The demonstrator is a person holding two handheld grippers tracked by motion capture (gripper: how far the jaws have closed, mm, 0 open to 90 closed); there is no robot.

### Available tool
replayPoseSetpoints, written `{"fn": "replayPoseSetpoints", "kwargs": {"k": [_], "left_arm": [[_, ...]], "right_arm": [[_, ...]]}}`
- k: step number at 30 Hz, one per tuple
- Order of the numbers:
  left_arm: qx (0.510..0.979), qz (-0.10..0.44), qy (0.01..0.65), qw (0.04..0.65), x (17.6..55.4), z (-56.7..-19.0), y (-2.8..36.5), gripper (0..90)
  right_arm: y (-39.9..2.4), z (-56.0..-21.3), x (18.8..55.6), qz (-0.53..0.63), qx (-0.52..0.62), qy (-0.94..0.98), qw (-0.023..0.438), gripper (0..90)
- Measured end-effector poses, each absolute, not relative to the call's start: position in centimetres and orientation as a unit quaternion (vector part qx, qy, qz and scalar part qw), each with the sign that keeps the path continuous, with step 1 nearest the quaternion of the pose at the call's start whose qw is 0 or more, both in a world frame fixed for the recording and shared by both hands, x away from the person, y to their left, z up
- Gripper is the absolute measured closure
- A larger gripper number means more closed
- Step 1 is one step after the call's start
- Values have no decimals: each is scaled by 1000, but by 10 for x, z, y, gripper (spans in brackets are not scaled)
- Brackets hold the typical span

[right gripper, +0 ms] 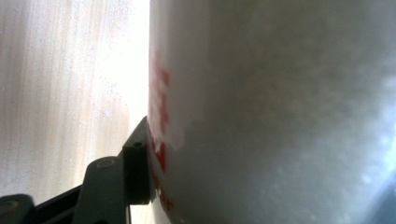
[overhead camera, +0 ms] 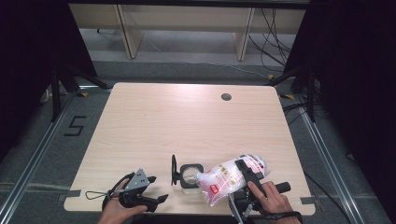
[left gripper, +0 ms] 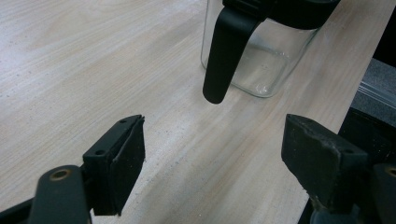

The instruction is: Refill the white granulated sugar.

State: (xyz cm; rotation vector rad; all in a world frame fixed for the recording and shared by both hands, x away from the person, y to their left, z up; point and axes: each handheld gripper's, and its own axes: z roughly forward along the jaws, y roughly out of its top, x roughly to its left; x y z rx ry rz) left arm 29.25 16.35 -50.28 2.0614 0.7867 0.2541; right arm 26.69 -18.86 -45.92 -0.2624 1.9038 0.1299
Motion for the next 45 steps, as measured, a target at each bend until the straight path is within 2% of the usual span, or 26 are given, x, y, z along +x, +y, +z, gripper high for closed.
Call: {"fn": "replayPoseSetpoints", "kwargs": {"k": [7, 9, 10, 15, 24, 42, 43, 45], "left_arm": [[832, 103, 316, 444, 292, -503, 163, 212], [836, 110, 304, 442, 294, -502, 164, 212], [837, 110, 305, 441, 294, -502, 165, 212], [832, 103, 316, 444, 292, -503, 164, 212], [831, 105, 316, 446, 292, -503, 163, 212], [835, 110, 305, 444, 293, -502, 164, 212], [835, 110, 305, 444, 293, -502, 164, 213], [835, 109, 305, 445, 293, -502, 164, 212]], "right_arm": [[-185, -453, 268, 37, -145, 802, 578, 400], [-184, -453, 265, 28, -122, 812, 570, 401], [-184, -455, 267, 42, -131, 799, 585, 401], [-182, -455, 270, 33, -150, 795, 587, 401], [-180, -449, 269, 0, -163, 795, 584, 402], [-181, -449, 271, 17, -176, 783, 596, 404], [-180, -448, 270, 1, -168, 793, 586, 404], [-180, -449, 270, 5, -172, 782, 599, 404]]}}
